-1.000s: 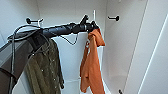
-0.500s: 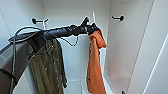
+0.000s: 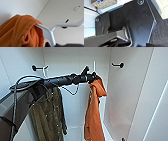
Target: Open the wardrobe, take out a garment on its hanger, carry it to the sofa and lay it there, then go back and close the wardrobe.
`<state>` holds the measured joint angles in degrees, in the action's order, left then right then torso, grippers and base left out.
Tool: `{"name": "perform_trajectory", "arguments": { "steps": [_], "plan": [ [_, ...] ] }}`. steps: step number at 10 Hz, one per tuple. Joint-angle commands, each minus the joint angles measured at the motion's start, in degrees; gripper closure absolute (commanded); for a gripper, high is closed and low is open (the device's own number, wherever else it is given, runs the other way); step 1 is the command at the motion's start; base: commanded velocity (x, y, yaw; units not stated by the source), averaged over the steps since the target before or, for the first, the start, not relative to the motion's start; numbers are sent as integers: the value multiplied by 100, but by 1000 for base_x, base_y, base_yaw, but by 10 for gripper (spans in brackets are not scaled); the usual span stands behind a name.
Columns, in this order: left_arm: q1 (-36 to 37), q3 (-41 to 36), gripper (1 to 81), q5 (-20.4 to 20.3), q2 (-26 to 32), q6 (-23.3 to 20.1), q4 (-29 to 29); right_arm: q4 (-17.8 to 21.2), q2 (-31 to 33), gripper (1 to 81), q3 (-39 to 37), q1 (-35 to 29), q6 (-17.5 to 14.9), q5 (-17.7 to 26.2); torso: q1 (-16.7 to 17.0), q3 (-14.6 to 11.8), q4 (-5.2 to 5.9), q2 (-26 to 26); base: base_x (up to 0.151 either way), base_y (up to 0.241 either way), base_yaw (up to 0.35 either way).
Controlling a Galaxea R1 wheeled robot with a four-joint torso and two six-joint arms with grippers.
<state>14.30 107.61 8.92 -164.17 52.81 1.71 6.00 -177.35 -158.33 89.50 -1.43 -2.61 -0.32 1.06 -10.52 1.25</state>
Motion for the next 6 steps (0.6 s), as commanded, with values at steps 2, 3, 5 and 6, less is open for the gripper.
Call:
{"name": "perform_trajectory", "arguments": {
  "steps": [2, 3, 5, 6],
  "plan": [
    [1290, -3, 811, -629, 68, -131, 234, 68, -31, 10, 49, -253, 11, 322, -9, 2, 0, -7, -84, 0, 0],
    [1290, -11, 811, -629, 77, -131, 234, 68, -31, 10, 49, -253, 11, 322, -6, 4, 0, -7, -91, 0, 0],
    [1264, -82, 811, -629, 68, -131, 242, 68, -31, 10, 49, -244, 11, 322, -2, 2, 0, -7, -108, 0, 0],
    [1238, -108, 811, -629, 68, -131, 251, 68, -31, 10, 49, -244, 11, 322, -2, 4, 2, -7, -110, 0, 0]
  ]
}}
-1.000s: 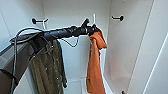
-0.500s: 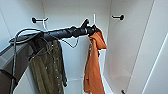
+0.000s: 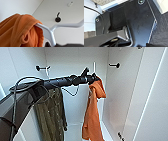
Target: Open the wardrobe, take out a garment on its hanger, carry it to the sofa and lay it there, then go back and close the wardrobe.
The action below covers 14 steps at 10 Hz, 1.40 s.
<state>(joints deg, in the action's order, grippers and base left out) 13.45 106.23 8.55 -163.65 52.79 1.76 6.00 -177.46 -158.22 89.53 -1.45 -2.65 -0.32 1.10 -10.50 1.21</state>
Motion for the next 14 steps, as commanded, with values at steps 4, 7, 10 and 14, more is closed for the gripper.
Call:
{"name": "perform_trajectory", "arguments": {
  "steps": [4, 7, 10, 14],
  "plan": [
    [1190, -5, 811, -608, -98, -128, 263, 68, -20, 10, 38, -264, 4, 326, 0, 0, 0, -2, -116, 0, 0],
    [1006, -32, 811, -608, -292, -128, 255, 68, -20, 10, 47, -273, 13, 326, 0, 0, -2, -2, -121, 0, 0],
    [822, -67, 811, -617, -582, -137, 255, 68, -11, 10, 56, -264, 4, 326, 5, -2, 0, 0, -126, 0, 0],
    [532, -742, 811, -853, -275, -137, 264, 68, -29, 10, 56, -264, 13, 326, 2, 0, -2, 0, -136, 0, 0]
  ]
}}
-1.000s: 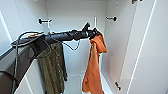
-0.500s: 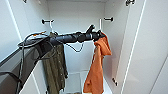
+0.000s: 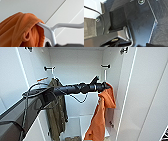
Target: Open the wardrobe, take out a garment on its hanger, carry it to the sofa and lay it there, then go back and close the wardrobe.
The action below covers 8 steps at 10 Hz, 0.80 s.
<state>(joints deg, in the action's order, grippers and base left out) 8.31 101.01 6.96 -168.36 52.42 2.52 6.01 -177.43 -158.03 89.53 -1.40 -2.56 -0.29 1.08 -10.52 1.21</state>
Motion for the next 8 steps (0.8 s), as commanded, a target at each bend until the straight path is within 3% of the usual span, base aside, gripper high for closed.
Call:
{"name": "perform_trajectory", "arguments": {
  "steps": [1, 8],
  "plan": [
    [913, -335, 811, -792, 267, -118, 187, 67, -31, 10, 36, -264, 8, 318, 0, 0, 2, 0, 0, 0, 0],
    [166, -1214, 811, -1303, 724, -144, 494, 67, -31, 10, 36, -281, 8, 309, 9, -2, 2, 5, 0, 0, 0]
  ]
}}
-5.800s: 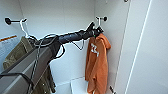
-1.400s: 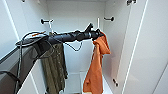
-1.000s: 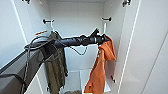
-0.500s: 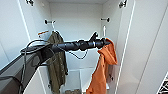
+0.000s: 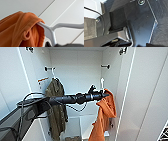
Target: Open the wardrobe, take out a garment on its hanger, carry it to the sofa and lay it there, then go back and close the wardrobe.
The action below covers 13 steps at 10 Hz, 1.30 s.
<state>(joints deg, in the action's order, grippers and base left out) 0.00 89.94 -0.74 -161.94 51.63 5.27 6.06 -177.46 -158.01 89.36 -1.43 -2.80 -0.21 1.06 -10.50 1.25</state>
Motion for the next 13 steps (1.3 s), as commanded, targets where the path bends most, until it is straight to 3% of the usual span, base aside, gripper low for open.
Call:
{"name": "perform_trajectory", "arguments": {
  "steps": [1, 4, 13],
  "plan": [
    [927, -178, 811, -541, 117, -65, 299, 62, -21, 10, 35, -256, 11, 333, 0, 0, 0, 0, 0, 0, 0],
    [839, -222, 811, -541, 118, -65, 335, 62, -29, 10, 35, -264, 11, 333, 0, 0, 0, 0, -21, 0, 0],
    [531, -513, 811, -629, 179, -65, 467, 62, -29, 10, 35, -265, 11, 333, 5, 2, 0, 0, -105, 0, 0]
  ]
}}
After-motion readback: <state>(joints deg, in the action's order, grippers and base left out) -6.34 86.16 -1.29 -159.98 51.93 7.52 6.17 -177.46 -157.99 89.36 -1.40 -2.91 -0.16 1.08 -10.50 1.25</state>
